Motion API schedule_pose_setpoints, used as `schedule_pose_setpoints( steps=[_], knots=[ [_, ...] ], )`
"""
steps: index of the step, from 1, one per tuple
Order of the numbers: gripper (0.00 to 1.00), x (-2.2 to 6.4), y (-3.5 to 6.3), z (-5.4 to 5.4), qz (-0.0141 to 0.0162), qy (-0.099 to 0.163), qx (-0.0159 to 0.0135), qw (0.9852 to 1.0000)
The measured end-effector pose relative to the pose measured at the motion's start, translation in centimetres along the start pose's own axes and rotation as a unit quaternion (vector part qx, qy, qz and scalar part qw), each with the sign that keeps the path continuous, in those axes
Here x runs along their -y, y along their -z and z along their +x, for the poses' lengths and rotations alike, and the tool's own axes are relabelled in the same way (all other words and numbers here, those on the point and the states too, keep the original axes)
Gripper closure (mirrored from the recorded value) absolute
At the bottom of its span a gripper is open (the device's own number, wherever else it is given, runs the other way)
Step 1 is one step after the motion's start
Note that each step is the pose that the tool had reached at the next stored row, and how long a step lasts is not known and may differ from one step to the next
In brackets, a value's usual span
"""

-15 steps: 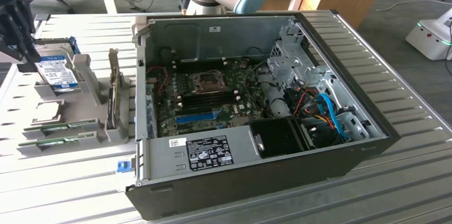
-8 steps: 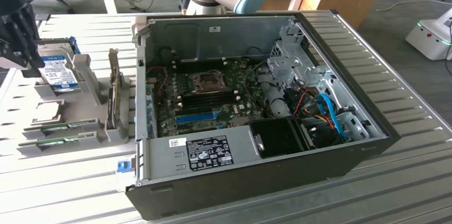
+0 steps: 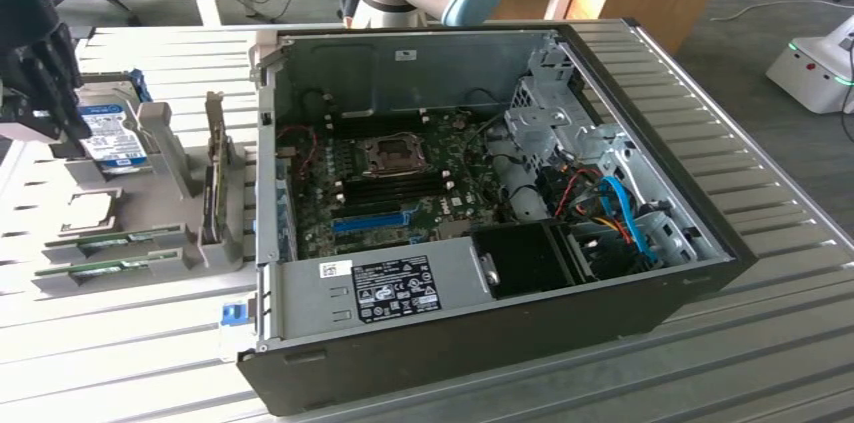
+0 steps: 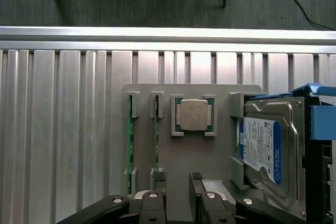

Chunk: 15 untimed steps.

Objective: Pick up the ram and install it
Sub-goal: 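Pick up the ram and move it above insertion slot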

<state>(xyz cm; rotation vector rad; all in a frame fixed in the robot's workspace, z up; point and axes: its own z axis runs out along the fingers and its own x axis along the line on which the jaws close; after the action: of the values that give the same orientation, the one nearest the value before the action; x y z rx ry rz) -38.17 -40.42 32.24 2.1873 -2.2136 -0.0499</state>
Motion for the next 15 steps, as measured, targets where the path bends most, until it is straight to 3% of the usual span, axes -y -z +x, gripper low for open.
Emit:
schedule_pose_setpoints(
  steps=[15],
  knots=[
    [0.69, 0.09, -2.07, 0.0, 0.0, 0.0, 0.0, 1.0]
  ],
)
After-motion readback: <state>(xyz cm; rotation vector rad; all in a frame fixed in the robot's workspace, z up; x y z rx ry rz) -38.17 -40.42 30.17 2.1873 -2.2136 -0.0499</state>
